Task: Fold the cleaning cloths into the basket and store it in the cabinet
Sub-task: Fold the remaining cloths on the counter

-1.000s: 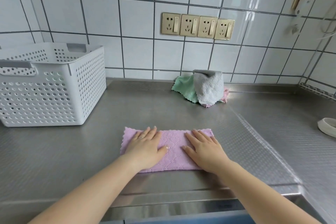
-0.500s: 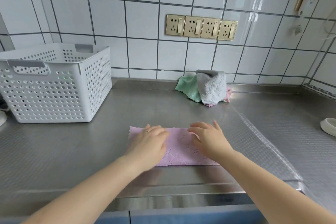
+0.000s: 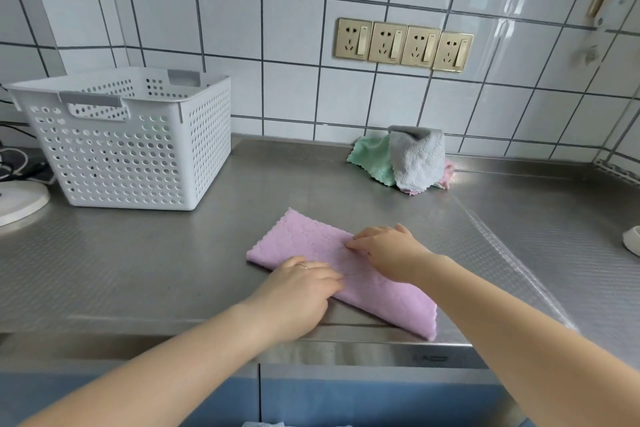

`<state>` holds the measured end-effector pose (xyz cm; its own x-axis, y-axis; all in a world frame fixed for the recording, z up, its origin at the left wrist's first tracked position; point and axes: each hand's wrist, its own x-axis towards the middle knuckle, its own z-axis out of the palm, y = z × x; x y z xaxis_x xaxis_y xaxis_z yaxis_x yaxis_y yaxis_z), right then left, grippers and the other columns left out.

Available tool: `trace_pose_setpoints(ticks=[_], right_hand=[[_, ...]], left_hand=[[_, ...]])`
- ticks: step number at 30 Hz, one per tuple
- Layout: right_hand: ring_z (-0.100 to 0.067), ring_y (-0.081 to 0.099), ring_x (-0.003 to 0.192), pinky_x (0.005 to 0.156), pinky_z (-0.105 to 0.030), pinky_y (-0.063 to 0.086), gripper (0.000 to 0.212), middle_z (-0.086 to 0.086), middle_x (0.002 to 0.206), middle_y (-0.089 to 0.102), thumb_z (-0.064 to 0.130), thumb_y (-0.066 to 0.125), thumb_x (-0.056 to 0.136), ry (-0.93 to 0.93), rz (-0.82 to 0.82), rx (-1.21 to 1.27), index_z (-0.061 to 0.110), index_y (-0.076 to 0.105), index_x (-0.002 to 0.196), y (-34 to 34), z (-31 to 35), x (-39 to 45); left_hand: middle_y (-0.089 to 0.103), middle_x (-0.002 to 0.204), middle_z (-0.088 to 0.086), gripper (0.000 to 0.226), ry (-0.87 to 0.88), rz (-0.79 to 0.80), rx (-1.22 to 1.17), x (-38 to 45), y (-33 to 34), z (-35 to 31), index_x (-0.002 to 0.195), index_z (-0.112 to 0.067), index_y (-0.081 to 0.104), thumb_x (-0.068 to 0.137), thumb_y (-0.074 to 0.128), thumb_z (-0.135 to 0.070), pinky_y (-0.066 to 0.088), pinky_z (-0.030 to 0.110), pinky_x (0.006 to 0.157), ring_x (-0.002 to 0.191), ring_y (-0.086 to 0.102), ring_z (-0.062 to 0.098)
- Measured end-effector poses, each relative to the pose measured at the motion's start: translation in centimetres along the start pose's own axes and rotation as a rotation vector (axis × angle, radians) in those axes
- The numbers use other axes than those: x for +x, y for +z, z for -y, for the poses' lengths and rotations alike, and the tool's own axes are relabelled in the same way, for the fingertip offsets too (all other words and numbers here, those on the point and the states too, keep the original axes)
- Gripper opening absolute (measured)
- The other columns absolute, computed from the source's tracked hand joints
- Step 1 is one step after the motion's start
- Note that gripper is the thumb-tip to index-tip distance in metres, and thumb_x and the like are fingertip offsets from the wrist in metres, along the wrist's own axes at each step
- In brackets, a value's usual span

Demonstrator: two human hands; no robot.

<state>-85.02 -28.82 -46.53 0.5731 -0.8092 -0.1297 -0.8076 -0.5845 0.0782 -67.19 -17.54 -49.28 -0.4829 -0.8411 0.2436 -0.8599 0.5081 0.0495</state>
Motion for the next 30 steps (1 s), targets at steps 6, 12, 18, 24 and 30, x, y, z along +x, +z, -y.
trace_pose_setpoints(ticks=[6,12,18,24,30], right_hand=[[-0.02,0.042,0.121,0.113,-0.047,0.017,0.051,0.004,0.125,0.049,0.015,0.031,0.094,-0.056,-0.032,-0.116,0.041,0.042,0.136,0.1,-0.4,-3.6],[-0.022,0.059,0.072,0.074,-0.037,0.046,0.059,0.005,0.079,0.061,0.028,0.02,0.075,-0.259,-0.355,-0.085,0.034,0.072,0.101,1.9,-0.6,-6.6],[-0.021,0.06,0.1,0.094,-0.032,0.046,0.043,0.002,0.113,0.064,0.023,0.047,0.079,-0.364,-0.36,0.003,0.026,0.066,0.117,3.3,-0.7,-9.6],[-0.001,-0.005,0.144,0.117,-0.033,-0.003,0.074,0.014,0.158,0.003,0.037,0.043,0.083,-0.374,-0.109,0.025,0.04,0.009,0.149,4.5,-1.5,-12.1],[-0.012,0.043,0.132,0.11,-0.044,0.028,0.057,0.005,0.142,0.048,0.038,0.05,0.085,-0.435,-0.383,0.015,0.028,0.039,0.141,6.3,-0.1,-11.7]], left_hand=[[0.069,0.101,-0.025,0.053,-0.016,0.035,0.079,-2.8,-0.7,2.0,0.092,-0.036,0.073,0.062,0.032,-0.021,0.051,0.028,0.085,0.094,0.065,-0.003],[0.069,0.109,-0.018,0.055,-0.034,0.039,0.136,-4.5,-1.0,3.7,0.096,-0.031,0.071,0.065,0.029,-0.017,0.046,0.037,0.092,0.101,0.065,0.002],[0.05,0.138,-0.016,0.049,0.077,0.051,0.097,-5.5,-1.4,4.8,0.127,-0.028,0.057,0.088,0.029,-0.034,0.03,0.042,0.111,0.129,0.044,0.002],[-0.002,0.156,-0.012,0.071,0.204,0.252,0.134,-6.7,-1.3,3.6,0.15,-0.031,0.009,0.084,0.033,-0.04,-0.009,0.04,0.116,0.144,-0.004,0.003],[0.028,0.152,-0.012,0.067,0.216,0.127,0.087,-6.0,0.0,3.6,0.144,-0.031,0.034,0.077,0.031,-0.028,0.0,0.042,0.115,0.14,0.023,0.001]])
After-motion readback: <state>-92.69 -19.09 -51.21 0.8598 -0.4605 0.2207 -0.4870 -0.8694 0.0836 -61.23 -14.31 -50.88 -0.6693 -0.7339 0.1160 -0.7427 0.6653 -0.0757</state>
